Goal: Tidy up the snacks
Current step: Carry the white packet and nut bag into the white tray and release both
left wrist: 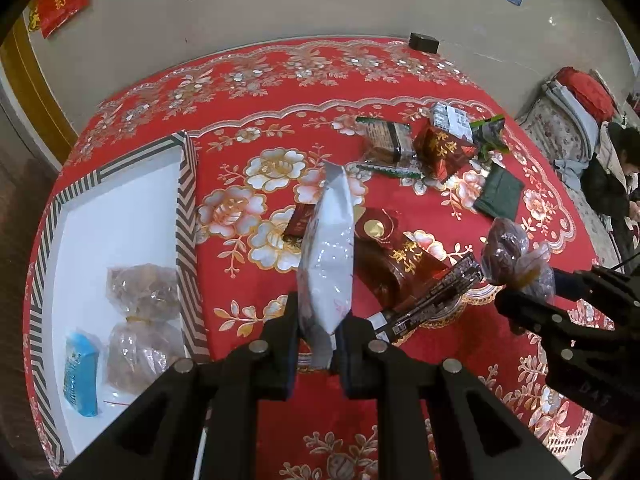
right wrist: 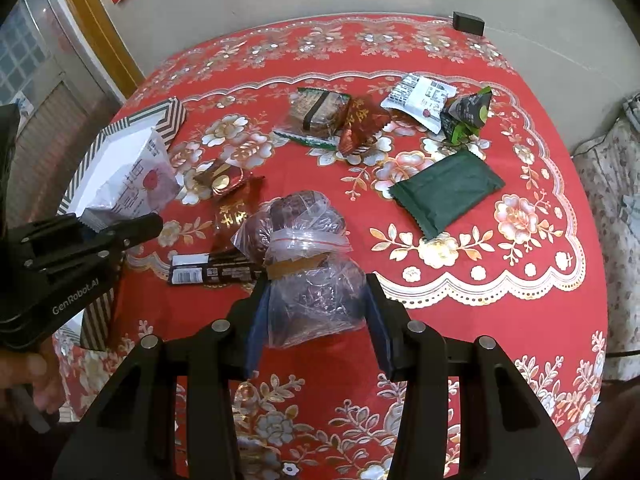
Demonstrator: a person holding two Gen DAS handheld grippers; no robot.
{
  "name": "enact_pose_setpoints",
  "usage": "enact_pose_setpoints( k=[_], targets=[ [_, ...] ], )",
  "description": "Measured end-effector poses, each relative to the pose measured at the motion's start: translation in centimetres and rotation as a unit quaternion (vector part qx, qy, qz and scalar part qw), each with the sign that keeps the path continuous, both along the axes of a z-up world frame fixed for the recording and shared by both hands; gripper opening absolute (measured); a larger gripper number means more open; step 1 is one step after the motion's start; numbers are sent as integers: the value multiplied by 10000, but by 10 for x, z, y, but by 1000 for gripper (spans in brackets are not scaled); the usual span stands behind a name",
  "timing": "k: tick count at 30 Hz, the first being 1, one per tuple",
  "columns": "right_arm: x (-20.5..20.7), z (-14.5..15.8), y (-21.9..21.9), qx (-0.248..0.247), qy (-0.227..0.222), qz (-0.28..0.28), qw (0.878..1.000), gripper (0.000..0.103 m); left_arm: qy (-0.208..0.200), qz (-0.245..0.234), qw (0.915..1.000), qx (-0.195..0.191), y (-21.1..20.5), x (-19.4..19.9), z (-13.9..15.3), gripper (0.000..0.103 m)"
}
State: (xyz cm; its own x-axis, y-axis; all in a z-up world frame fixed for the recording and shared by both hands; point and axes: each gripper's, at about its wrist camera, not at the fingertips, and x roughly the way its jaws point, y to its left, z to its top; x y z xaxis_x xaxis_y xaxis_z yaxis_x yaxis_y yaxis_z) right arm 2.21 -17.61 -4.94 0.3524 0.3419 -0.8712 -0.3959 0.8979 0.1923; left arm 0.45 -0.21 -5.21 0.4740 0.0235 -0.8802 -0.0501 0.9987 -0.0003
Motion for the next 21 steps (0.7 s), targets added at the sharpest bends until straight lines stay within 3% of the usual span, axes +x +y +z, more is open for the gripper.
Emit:
enact_pose_setpoints(
  k=[14,21],
  targets=[
    [-5,16,24,-42,-188,44,9998,44,-312,53,9995,-45,24,-6,18,18],
    [-5,33,62,93,-310,188,9993,44,-474,347,9982,-77,65,-15,24,18]
  ],
)
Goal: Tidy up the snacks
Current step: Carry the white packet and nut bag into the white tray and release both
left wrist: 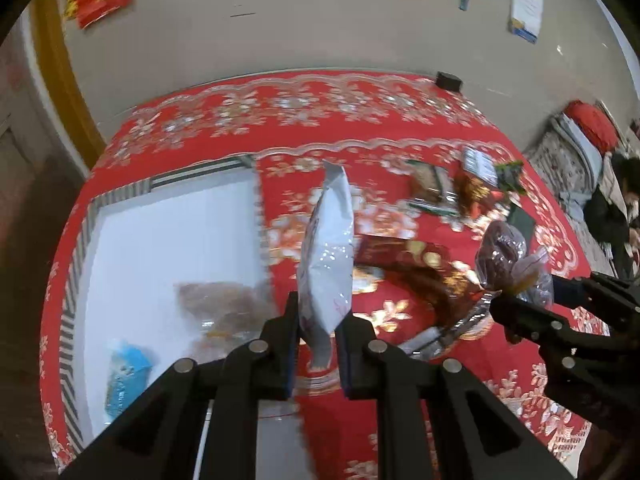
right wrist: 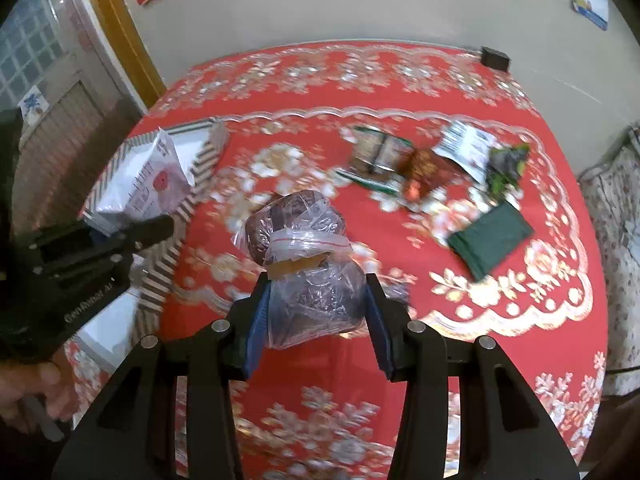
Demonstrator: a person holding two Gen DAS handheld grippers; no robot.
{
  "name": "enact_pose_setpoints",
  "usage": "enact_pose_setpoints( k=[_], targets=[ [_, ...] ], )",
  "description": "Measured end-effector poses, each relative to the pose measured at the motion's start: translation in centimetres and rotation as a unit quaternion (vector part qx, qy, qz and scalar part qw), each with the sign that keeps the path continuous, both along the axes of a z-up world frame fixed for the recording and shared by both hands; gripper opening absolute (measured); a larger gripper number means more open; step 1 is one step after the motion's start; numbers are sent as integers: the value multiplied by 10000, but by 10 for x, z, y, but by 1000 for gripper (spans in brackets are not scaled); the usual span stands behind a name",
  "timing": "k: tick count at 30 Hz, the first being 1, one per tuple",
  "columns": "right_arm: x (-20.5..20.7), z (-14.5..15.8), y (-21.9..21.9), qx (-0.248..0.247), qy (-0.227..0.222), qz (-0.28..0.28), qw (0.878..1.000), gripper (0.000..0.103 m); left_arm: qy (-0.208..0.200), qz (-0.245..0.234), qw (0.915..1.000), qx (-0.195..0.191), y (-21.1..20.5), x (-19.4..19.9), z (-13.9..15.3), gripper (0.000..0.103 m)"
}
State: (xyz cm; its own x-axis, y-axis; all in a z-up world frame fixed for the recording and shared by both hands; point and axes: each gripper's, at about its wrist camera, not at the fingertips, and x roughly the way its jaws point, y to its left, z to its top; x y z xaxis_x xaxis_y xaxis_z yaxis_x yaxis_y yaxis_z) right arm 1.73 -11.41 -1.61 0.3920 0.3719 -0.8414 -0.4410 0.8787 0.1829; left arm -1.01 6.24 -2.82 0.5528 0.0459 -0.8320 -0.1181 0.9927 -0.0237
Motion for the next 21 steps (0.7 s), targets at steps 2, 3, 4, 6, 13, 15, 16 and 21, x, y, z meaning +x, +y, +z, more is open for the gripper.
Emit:
enact_pose_setpoints(
  k=[2,3,4,6,13,15,16,21],
  targets=[
    [0,4,15,35,-5,82,10000,44,-18,157,9999,-13,17,-4,0,18],
    [2,6,27,61,9,154,9999,44,-54,275,9996,-24,27,-7,1,18],
    [3,8,37,107,31,207,9997,44,-72,360,9993,-20,36,-9,1,18],
    [5,12,57,194,47,314,9993,44,-108,575,9983,-2,58,-13,2,18],
    [5,17,149,301,48,925,9952,44,126,954,9953,65,115,-31,-20,18],
    [4,16,170,298,27,1080,9937,44,158,931,9955,91,120,-34,-24,18],
    [4,15,179,257,11,1135,9932,44,168,920,9955,115,123,-33,-26,18],
    [19,-2,209,139,233,1116,9934,44,341,943,9948,179,137,-25,-38,18]
  ],
)
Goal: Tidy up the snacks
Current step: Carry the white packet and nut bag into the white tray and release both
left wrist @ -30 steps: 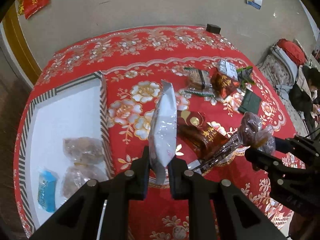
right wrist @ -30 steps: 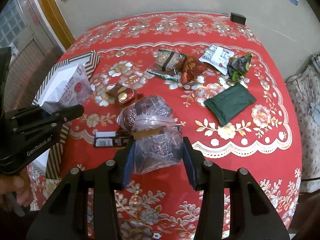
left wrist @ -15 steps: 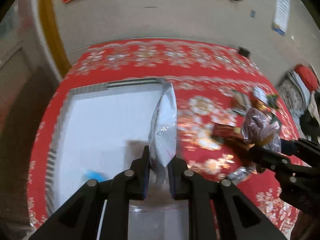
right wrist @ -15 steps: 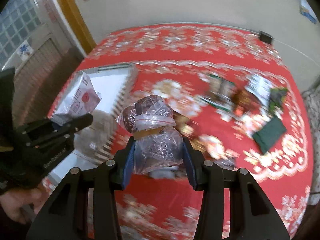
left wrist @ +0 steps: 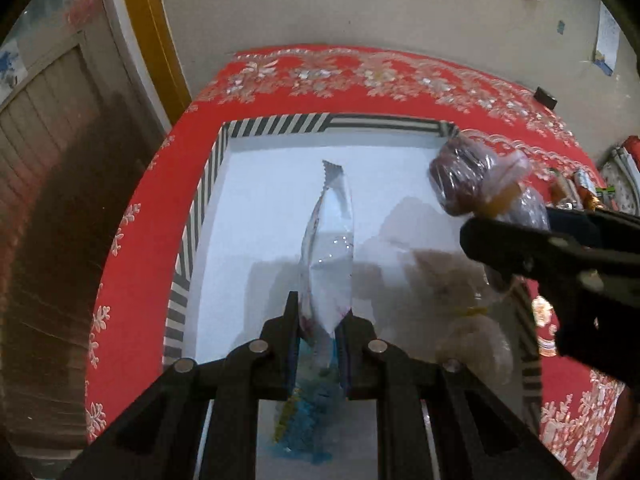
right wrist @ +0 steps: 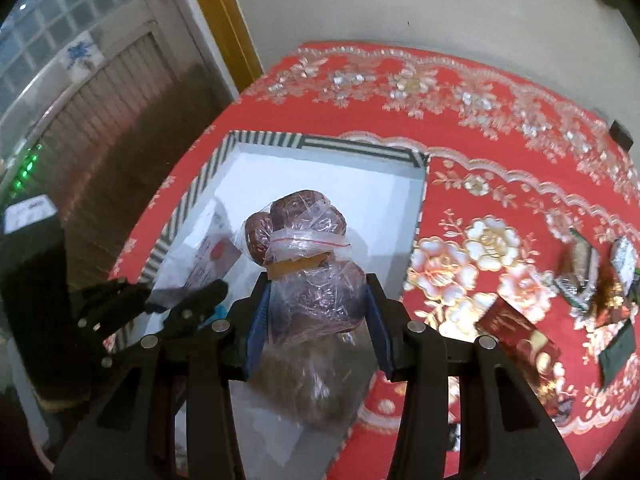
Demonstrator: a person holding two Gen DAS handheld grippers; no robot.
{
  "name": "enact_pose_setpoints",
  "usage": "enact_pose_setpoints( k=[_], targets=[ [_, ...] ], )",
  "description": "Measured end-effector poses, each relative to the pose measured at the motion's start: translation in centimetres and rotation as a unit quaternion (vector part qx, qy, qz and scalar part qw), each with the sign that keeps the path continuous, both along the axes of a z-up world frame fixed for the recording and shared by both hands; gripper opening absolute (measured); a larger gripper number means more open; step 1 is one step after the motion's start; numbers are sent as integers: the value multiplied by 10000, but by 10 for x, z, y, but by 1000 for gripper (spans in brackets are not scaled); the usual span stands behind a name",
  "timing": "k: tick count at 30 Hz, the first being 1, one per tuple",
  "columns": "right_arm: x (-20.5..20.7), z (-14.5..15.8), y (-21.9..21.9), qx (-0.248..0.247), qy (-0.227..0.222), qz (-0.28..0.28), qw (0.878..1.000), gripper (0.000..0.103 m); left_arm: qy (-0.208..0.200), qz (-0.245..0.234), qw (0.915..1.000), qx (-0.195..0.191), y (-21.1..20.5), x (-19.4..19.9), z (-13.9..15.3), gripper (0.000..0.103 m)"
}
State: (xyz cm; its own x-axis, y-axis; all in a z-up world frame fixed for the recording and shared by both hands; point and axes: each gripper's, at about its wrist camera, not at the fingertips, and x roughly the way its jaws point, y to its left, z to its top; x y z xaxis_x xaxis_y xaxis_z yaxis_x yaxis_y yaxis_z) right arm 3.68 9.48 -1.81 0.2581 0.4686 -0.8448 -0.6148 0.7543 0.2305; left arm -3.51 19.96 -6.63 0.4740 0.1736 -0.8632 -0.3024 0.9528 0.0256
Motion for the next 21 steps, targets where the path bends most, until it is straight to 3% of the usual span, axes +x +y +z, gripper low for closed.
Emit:
enact_pose_setpoints(
  k=[10,21],
  targets=[
    [22,-22,22,-250,302,-112,9992,44,72,-94,9999,-92,10,11,-10,18],
    [22,-26,27,-233,390,-137,9989,46,137,-179,9996,-172,8,13,-15,18]
  ],
)
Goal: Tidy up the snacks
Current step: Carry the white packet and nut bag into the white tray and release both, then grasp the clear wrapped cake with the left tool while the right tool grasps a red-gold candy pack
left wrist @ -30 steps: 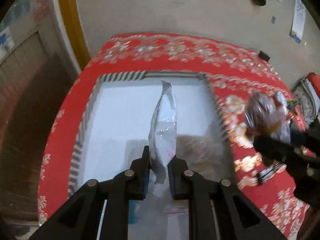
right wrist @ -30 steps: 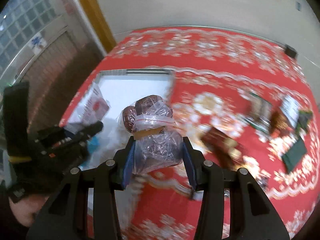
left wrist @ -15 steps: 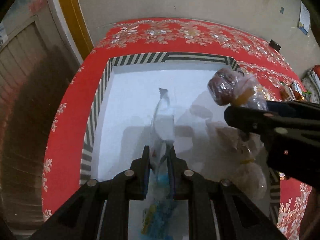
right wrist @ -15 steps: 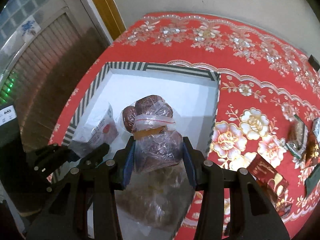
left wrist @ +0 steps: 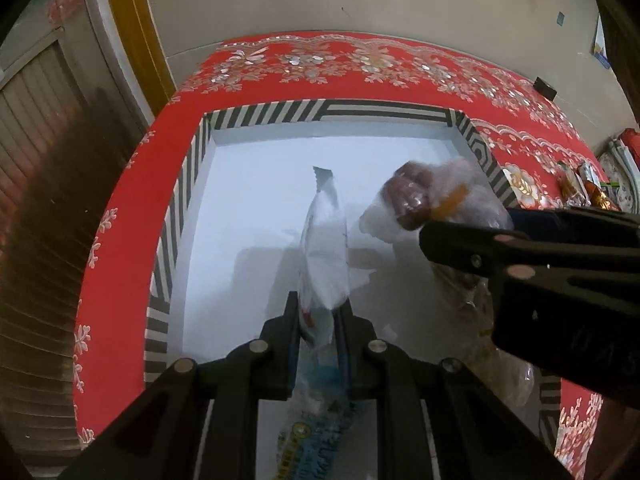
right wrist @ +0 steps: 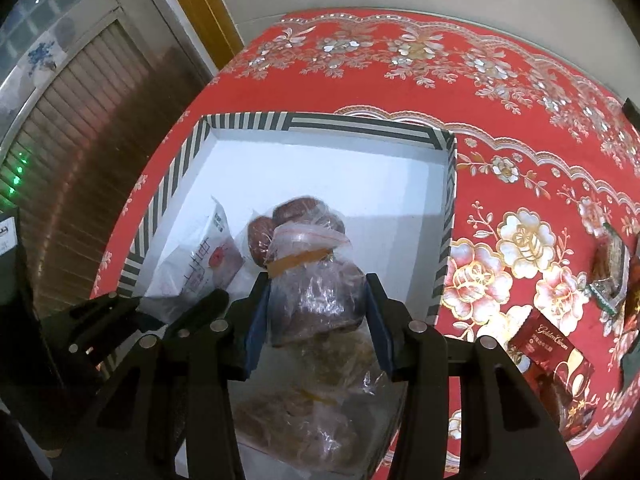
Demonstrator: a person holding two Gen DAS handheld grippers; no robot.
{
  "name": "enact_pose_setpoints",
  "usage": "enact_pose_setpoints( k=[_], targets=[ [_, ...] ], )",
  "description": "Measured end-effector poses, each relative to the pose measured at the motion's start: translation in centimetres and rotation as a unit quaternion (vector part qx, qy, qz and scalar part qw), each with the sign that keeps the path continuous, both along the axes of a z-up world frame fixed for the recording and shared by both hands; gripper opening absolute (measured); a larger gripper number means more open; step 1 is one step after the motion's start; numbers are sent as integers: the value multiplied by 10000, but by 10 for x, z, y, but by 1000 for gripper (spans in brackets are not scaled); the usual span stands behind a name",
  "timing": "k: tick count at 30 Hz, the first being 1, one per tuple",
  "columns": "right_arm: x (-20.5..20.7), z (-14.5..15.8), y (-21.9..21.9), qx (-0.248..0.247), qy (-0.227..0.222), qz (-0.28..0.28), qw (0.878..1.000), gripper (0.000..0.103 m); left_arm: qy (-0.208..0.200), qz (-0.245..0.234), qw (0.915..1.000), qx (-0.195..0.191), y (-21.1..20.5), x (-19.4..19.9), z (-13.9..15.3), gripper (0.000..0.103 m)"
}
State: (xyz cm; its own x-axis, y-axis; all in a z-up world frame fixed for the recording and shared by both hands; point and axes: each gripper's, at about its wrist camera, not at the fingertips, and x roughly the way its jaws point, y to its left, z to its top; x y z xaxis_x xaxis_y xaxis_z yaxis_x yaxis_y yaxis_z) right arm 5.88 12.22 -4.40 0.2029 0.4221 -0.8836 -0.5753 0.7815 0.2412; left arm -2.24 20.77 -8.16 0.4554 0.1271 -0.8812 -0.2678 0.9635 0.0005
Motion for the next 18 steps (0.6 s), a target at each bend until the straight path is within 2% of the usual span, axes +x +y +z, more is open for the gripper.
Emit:
enact_pose_setpoints(
  k=[3,4,6,7,8,12,18],
  targets=[
    [-1,3,0,53,-17,-22,10000,46,4,26,10000,12,0,-1,1,19],
    [-1,4,0,86,-19,-8,10000,46,16,47,10000,30,0,-1,1,24],
    [-3,8,-1,111,-77,12,9999,46,34,122,9999,69,2,-3,2,44],
    [-4,11,-2,137,-118,-6,9998,46,27,185,9998,118,3,-4,2,64],
    [-5,14,-4,176,-146,-23,9997,46,-3,261,9995,166,4,-6,4,76],
    [-11,30,-16,335,-343,-141,9988,46,-190,526,9979,333,6,-12,14,89],
    [-18,47,-57,505,-736,-506,9947,47,-684,718,9941,432,-5,-20,38,90]
  ],
)
